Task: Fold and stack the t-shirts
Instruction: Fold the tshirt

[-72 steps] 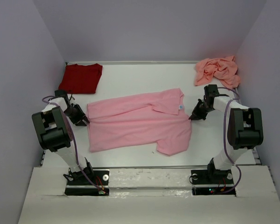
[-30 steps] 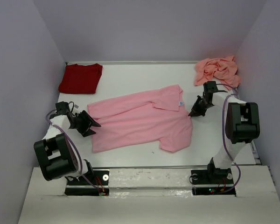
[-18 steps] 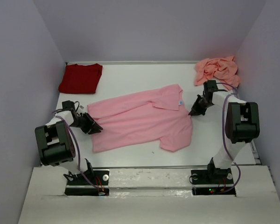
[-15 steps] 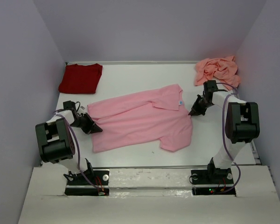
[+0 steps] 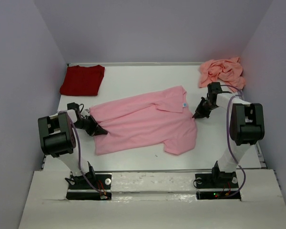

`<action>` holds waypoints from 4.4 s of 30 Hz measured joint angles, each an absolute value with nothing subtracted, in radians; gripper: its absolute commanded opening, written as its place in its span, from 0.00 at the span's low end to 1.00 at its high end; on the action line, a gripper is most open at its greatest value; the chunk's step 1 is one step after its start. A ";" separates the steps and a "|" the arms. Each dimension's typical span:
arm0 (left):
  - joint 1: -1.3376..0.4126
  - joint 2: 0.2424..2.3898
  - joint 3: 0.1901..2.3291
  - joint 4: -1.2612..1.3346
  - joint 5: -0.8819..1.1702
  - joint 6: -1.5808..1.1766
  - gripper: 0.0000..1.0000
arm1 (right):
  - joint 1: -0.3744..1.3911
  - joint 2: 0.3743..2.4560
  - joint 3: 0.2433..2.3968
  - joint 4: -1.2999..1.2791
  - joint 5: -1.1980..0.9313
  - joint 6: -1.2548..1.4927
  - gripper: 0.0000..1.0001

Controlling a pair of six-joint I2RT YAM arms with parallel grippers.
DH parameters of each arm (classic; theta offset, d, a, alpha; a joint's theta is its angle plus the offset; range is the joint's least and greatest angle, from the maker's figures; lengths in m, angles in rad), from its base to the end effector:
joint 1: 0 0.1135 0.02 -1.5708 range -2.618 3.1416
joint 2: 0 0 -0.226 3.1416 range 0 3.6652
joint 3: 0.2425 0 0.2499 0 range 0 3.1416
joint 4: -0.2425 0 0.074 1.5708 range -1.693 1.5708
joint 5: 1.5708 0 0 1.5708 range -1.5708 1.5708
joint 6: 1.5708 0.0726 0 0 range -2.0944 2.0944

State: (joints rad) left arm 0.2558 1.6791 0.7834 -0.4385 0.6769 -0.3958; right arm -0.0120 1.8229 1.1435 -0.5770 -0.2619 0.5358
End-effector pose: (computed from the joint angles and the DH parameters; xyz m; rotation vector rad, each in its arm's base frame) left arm 0.2761 0.0252 0.0593 -0.7819 2.6791 -1.0023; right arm 0.3476 0.0146 0.0896 0.7179 2.7764 0.4824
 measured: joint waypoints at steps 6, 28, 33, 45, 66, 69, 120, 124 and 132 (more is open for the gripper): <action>0.255 1.787 0.875 -0.466 0.735 -0.398 0.00 | -0.012 1.860 1.184 -0.579 -0.265 0.539 0.00; 0.229 2.158 1.461 -0.634 0.726 -0.366 0.00 | -0.012 1.940 1.356 -0.604 -0.218 0.540 0.00; 0.204 2.212 1.563 -0.648 0.722 -0.360 0.00 | -0.012 1.940 1.353 -0.603 -0.219 0.543 0.17; 0.155 2.119 1.421 -0.583 0.697 -0.340 0.00 | -0.012 1.874 1.316 -0.601 -0.217 0.539 0.48; 0.117 1.909 1.240 -0.656 0.638 -0.263 0.00 | 0.148 1.166 1.030 -0.762 -0.476 0.216 0.69; 0.117 1.909 1.242 -0.657 0.640 -0.246 0.00 | 0.188 1.091 1.034 -0.790 -0.482 0.204 0.71; 0.065 1.942 1.207 -0.558 0.736 -0.208 0.00 | 0.859 1.689 1.158 -0.993 0.073 -0.125 0.59; 0.064 1.942 1.220 -0.564 0.735 -0.205 0.00 | 0.859 1.732 1.150 -0.965 0.099 -0.123 0.58; 0.064 1.942 1.226 -0.568 0.735 -0.200 0.00 | 0.826 1.759 1.151 -0.909 0.139 -0.124 0.50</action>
